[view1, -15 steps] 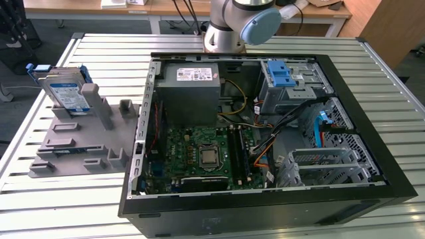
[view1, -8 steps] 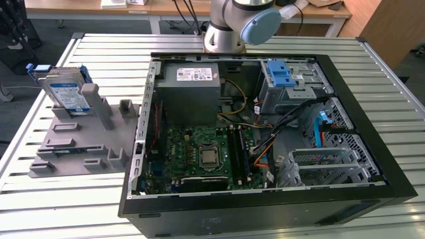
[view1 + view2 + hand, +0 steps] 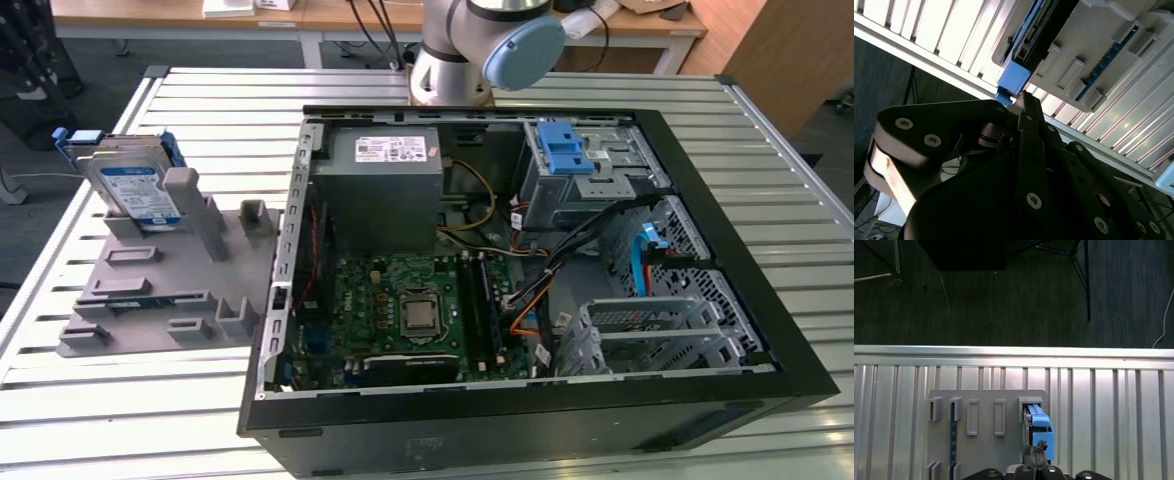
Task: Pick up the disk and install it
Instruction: 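Pick up the disk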
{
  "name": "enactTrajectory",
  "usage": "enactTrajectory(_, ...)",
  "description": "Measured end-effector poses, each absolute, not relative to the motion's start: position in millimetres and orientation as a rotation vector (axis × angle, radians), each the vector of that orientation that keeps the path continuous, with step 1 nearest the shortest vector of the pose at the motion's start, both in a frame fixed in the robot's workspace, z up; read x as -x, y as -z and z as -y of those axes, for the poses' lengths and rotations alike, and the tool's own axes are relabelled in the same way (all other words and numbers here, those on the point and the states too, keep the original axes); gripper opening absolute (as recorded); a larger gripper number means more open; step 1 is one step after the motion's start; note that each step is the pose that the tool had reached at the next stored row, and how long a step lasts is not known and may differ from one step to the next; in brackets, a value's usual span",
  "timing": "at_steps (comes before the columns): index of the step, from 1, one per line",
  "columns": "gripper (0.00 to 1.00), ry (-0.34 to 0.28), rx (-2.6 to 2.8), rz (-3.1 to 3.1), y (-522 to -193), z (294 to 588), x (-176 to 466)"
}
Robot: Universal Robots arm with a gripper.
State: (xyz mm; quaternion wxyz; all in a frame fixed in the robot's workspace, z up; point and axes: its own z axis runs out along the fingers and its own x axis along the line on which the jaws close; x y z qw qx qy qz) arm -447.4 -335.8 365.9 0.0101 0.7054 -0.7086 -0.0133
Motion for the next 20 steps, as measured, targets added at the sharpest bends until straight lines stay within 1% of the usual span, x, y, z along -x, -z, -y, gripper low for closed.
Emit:
enactTrajectory(11,0.11,0.038,-2.113,2.302,-363.9,335.7,447.4)
enactTrajectory(13,0.23,0.038,-2.11,2.305,-363.9,335.7,447.4)
enactTrajectory(14,0.23,0.038,-2.11,2.306,-363.9,335.7,447.4)
enactTrajectory(15,0.29,0.035,-2.112,2.307,-363.8,335.8,447.4)
enactTrajectory(16,0.29,0.03,-2.114,2.31,-363.6,335.8,447.4)
enactTrajectory(17,0.36,0.025,-2.116,2.312,-363.4,335.8,447.4)
enactTrajectory(20,0.36,0.0,-2.129,2.326,-362.5,335.7,447.8)
